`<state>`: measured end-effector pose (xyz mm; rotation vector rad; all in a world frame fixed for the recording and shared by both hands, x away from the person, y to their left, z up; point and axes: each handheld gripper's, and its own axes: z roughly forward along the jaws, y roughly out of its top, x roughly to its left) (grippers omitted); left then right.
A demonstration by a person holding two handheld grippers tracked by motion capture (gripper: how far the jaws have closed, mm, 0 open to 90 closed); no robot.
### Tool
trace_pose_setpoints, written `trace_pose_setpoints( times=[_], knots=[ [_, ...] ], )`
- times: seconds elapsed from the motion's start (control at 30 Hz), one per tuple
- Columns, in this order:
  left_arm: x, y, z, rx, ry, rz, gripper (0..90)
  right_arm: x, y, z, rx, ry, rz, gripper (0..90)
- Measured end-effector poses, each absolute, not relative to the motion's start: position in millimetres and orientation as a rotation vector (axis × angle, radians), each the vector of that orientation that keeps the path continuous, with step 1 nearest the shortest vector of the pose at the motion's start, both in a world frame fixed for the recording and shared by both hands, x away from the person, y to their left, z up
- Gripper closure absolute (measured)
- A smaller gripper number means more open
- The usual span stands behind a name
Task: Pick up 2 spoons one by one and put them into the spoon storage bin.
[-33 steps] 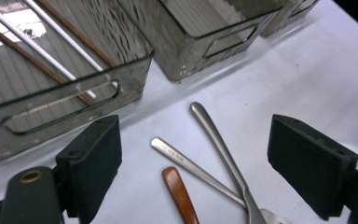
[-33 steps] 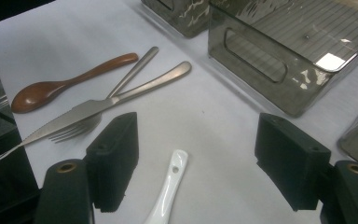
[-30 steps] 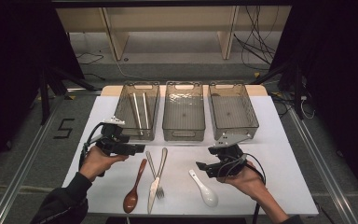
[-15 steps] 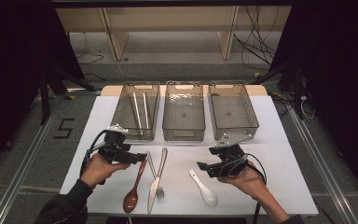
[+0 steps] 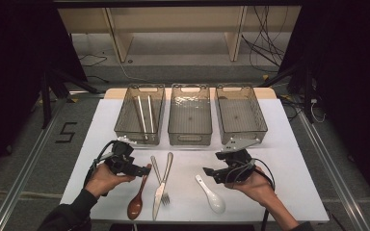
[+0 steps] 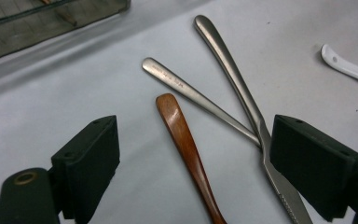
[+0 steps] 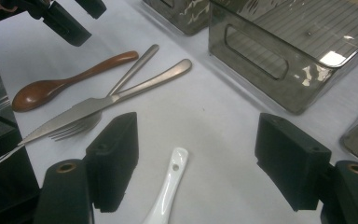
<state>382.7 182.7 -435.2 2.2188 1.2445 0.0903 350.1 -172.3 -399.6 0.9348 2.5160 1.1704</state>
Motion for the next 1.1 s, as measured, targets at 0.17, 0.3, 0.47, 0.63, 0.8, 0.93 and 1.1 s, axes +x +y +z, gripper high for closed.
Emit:
trace_pose_setpoints(
  times=[0.17,0.3,0.47,0.63,0.8,0.93,1.1],
  knots=[
    [382,181,-438,2.249,1.254,0.073,16.2,351,-173,-400,0.934,2.519,1.171,31.1],
    [381,177,-443,2.280,1.257,0.065,19.3,351,-173,-401,0.937,2.519,1.169,31.1],
    [382,176,-447,2.309,1.253,0.053,26.2,352,-174,-401,0.942,2.518,1.169,31.1],
    [380,168,-451,2.352,1.228,0.051,33.7,351,-174,-400,0.941,2.515,1.169,31.1],
    [378,165,-454,2.403,1.213,0.053,41.1,349,-173,-400,0.944,2.513,1.163,31.1],
    [378,163,-460,2.431,1.215,0.037,46.7,348,-173,-399,0.942,2.511,1.158,31.1],
    [377,162,-463,2.476,1.220,0.028,51.8,347,-171,-399,0.937,2.513,1.156,31.2]
  ],
)
